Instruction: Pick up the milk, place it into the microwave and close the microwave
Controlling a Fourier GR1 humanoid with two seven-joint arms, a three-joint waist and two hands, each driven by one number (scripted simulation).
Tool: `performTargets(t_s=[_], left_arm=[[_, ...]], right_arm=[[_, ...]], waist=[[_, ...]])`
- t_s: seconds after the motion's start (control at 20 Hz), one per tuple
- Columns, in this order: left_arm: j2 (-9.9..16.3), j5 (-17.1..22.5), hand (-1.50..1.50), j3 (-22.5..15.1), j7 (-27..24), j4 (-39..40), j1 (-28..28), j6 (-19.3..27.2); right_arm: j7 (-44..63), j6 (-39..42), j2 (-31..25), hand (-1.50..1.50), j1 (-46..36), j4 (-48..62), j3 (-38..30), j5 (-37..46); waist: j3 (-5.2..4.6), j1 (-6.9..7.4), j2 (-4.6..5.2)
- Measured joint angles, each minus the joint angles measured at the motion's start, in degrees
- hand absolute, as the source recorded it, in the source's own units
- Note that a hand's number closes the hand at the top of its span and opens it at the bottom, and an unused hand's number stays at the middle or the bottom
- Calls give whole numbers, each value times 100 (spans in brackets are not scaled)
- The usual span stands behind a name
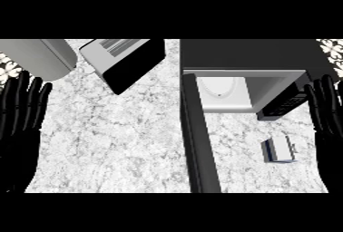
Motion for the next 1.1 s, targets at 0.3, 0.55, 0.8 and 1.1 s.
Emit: performTargets(t_s=[0.3, 0.55, 0.8, 1.1], left_arm=[[-304, -362, -150, -281, 54, -319, 318, 279], [-558, -308, -150, -398, 73, -522, 1010, 484], [-599, -230, -150, -591, 78, -1111, 1854, 435], [-551, 19, -150, -560, -39, -1646, 2612, 187]], right_arm=[[-402, 922, -341, -150, 404, -169, -193, -909], [-352, 1804, -805, -150, 935, -349, -426, -1713], [-407, 2244, -873, -150, 1524, -651, -666, -1936], [-438, 2367, -806, -150, 1734, -618, -1044, -1848]], waist=[[22, -6, -19], [23, -1, -29], [23, 8, -30], [22, 23, -29]])
